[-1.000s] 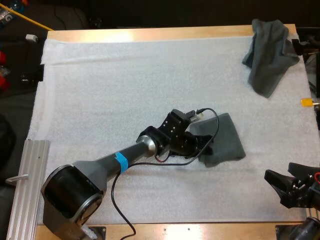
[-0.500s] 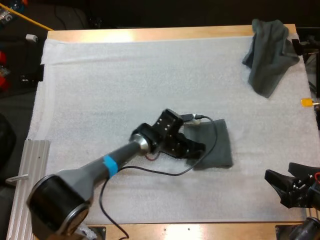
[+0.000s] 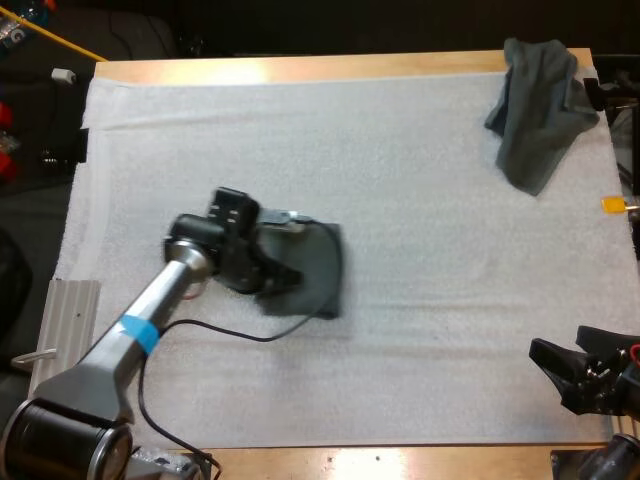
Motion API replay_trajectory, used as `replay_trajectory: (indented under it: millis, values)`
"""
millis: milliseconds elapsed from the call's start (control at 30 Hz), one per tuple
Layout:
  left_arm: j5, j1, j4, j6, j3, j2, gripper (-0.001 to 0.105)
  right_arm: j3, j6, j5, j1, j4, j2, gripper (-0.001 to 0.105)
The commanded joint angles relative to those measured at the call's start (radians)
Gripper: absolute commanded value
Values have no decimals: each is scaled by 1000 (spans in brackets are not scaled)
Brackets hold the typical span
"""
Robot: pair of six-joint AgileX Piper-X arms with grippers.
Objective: Pick towel from pile, fold and stack
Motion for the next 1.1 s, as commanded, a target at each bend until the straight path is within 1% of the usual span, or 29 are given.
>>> replay_trajectory:
  millis: [0, 33, 67, 133, 333, 433, 567, 700, 767, 800, 833, 867, 933, 967, 1000, 1033, 1067]
  values:
    - [-58, 27, 30, 34, -7, -16, 0, -3, 4, -2, 1, 2, 4, 67]
    - [-93, 70, 50, 60, -7, -25, 0, -3, 4, -2, 1, 2, 4, 67]
    - [-108, 86, 59, 69, -7, -30, 0, -3, 4, -2, 1, 2, 4, 67]
    - [-171, 156, 83, 116, -7, -48, 0, -3, 4, -2, 1, 2, 4, 67]
    - [-322, 309, 96, 212, -7, -96, 0, -3, 4, -2, 1, 2, 4, 67]
    - [-335, 361, 101, 244, -9, -108, 0, -3, 4, -2, 1, 2, 4, 67]
    - [-319, 415, 100, 245, -9, -108, 0, -3, 4, -2, 1, 2, 4, 67]
    - [-313, 425, 100, 257, -9, -108, 1, -3, 4, -2, 1, 2, 4, 67]
    - [-312, 425, 98, 260, -9, -108, 6, -3, 4, -2, 1, 2, 4, 67]
    - [-312, 425, 98, 260, -9, -108, 12, -3, 4, -2, 1, 2, 4, 67]
    - [-312, 425, 98, 260, -9, -108, 20, -3, 4, -2, 1, 2, 4, 67]
    - [-312, 425, 98, 260, -9, -108, 25, -3, 4, -2, 1, 2, 4, 67]
    - [-312, 425, 101, 253, -17, -108, 48, -3, 4, -2, 1, 2, 4, 67]
    - [-312, 425, 105, 254, -20, -108, 51, -3, 4, -2, 1, 2, 4, 67]
    - [-312, 425, 114, 254, -29, -108, 61, -3, 4, -2, 1, 2, 4, 67]
    - [-312, 425, 124, 254, -41, -108, 68, -3, 4, -2, 1, 2, 4, 67]
    - [-312, 425, 129, 254, -49, -108, 71, -3, 4, -2, 1, 2, 4, 67]
